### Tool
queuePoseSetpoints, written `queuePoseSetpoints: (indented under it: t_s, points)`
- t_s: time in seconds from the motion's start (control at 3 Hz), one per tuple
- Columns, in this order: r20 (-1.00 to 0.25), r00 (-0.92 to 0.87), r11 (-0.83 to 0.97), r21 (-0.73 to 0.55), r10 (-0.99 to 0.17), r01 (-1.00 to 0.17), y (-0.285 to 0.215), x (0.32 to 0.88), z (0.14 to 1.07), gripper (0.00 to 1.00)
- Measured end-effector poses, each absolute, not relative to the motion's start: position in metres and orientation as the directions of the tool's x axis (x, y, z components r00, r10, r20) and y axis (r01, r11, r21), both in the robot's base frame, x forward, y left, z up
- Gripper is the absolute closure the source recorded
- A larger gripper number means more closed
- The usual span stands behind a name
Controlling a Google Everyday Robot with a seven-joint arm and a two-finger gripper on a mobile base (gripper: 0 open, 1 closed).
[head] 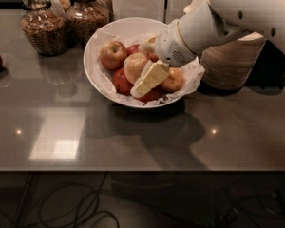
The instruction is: Pick apple from white bowl
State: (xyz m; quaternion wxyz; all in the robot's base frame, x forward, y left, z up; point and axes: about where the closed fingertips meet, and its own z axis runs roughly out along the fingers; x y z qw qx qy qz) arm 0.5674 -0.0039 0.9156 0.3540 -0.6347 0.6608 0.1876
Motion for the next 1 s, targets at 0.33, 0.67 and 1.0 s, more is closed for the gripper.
queuePoseSetpoints:
  t_s: [0.33, 0.67, 1.0]
  points:
    - [-0.706, 0.056, 0.124, -0.201, -0.706, -0.972, -0.0039, 0.5674, 0.9156, 0.44]
    - [-0.706, 0.056, 0.124, -0.201, -0.706, -0.972, -0.0038, 0.5674, 0.9156, 0.67]
    - [-0.706, 0.056, 0.124, -0.201, -0.706, -0.972, -0.0038, 0.5674, 0.9156, 0.91]
